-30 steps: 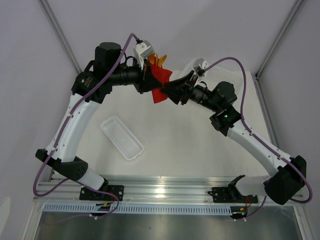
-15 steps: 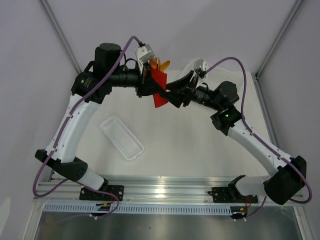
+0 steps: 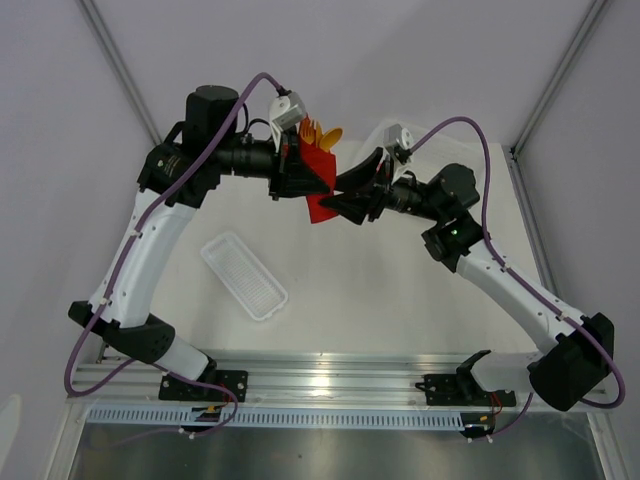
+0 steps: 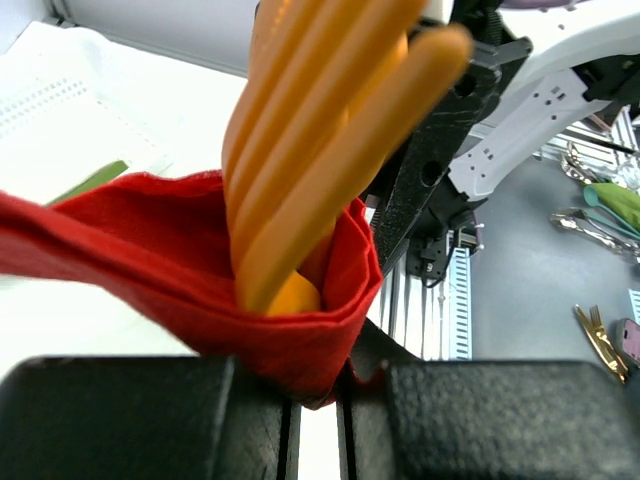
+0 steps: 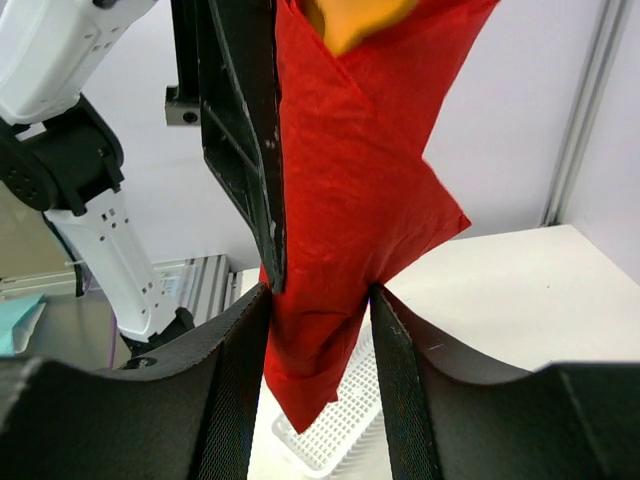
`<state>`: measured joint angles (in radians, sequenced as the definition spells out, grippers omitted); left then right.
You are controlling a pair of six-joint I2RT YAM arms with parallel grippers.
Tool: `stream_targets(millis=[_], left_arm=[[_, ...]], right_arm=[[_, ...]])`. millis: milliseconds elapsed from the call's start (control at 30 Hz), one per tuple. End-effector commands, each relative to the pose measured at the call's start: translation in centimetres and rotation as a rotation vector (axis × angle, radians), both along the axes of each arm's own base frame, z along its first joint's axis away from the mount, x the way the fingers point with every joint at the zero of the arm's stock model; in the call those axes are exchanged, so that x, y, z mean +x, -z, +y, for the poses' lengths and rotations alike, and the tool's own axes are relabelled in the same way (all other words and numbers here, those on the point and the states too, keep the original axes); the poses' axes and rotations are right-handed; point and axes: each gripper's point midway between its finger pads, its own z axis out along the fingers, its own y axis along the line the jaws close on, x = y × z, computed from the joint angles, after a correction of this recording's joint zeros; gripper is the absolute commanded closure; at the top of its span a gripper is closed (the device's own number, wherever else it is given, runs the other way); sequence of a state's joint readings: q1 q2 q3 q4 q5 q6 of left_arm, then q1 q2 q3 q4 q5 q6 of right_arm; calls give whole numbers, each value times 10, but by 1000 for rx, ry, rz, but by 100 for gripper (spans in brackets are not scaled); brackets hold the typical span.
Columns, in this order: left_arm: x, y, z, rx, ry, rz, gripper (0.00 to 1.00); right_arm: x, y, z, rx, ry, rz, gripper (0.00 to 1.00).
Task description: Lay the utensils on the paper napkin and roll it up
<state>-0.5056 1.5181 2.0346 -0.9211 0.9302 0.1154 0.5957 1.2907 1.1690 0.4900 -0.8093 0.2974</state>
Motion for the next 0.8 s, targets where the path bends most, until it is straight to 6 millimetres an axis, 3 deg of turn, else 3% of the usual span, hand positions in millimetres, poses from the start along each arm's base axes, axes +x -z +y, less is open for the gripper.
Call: stream_targets(millis=[0, 333, 400, 567, 767], left_arm=[[-26, -38, 4, -81, 86, -106, 99], [-26, -37, 0, -92, 111, -83, 99], [-25, -36, 0, -92, 113, -75, 99], [-27, -43, 0, -106, 118, -89, 99], [-29, -46, 1, -110, 120, -100, 99]], right_arm=[[-19, -11, -4, 11, -58, -67, 52], [-39, -17, 3, 20, -136, -108, 56], [-41, -15, 6, 14, -153, -108, 59], [-45, -14, 7, 9, -174, -108, 83], [-47, -15, 6, 8, -180, -117, 88]])
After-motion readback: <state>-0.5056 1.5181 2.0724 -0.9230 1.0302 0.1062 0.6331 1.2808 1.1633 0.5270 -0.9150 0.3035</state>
